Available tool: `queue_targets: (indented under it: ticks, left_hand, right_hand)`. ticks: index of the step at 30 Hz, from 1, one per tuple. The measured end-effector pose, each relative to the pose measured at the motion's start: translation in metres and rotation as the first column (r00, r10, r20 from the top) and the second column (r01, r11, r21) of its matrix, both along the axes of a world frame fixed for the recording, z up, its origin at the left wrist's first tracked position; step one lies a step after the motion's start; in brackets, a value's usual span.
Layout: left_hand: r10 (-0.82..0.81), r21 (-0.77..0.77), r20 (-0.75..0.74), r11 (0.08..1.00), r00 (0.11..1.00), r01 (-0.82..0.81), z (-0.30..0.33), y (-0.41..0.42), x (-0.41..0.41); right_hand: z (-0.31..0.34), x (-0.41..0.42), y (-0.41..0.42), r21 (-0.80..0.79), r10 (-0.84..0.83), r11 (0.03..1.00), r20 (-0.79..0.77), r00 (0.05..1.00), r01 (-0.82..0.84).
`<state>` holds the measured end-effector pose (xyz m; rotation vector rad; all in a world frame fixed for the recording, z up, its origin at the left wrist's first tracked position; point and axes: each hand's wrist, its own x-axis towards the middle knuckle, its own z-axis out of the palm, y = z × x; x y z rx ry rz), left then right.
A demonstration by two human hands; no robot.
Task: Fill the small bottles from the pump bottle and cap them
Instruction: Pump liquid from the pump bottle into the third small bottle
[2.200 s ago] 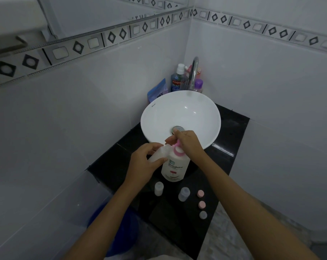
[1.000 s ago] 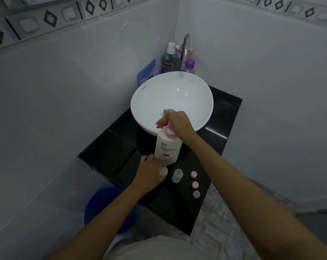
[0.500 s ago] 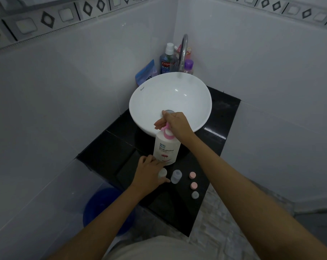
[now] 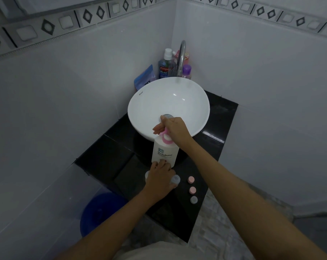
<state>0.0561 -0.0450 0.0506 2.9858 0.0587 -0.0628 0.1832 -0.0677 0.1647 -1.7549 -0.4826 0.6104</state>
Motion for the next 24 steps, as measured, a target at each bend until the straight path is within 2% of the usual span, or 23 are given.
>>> queue_targets:
  ticks: [2,5,7,9,11,13,18,22,24]
  left_hand:
    - [0.018,-0.073,0.057,0.997,0.998,-0.013,-0.003,0.000,-0.003]
    - [0.113,-0.325,0.169,0.944,0.979,-0.053,0.000,0.000,-0.010]
    - [0.241,-0.563,0.146,0.817,0.959,-0.120,0.010,0.002,-0.016]
    - [0.347,-0.761,0.064,0.623,0.936,-0.179,0.021,0.007,-0.023]
    - [0.409,-0.870,0.026,0.458,0.912,-0.181,0.032,0.016,-0.028]
    - [0.473,-0.911,0.044,0.380,0.880,-0.158,0.046,0.028,-0.030]
    - [0.517,-0.912,0.130,0.398,0.846,-0.102,0.075,0.056,-0.029]
    - [0.498,-0.866,0.190,0.491,0.846,-0.094,0.086,0.066,-0.026]
    - [0.500,-0.852,0.205,0.514,0.842,-0.098,0.088,0.066,-0.024]
  right_hand:
    - [0.000,0.000,0.000,0.003,0.000,1.000,-0.002,1.000,0.000]
    - [-0.001,0.001,0.000,0.009,0.002,1.000,-0.006,1.000,-0.002]
    - [0.000,0.002,-0.001,0.008,0.017,1.000,-0.010,1.000,-0.017]
    - [0.003,0.003,-0.003,-0.003,0.052,0.999,-0.029,0.998,-0.052]
    - [0.008,0.004,-0.004,-0.031,0.088,0.995,-0.061,0.994,-0.090]
    - [0.014,0.003,-0.004,-0.021,0.113,0.993,-0.093,0.989,-0.116]
    - [0.021,0.001,-0.004,0.096,0.123,0.989,-0.142,0.982,-0.110]
    - [0.013,0.000,0.000,0.000,0.082,0.997,0.016,0.996,-0.082]
    - [0.009,0.001,0.001,-0.010,0.061,0.998,0.031,0.998,-0.060]
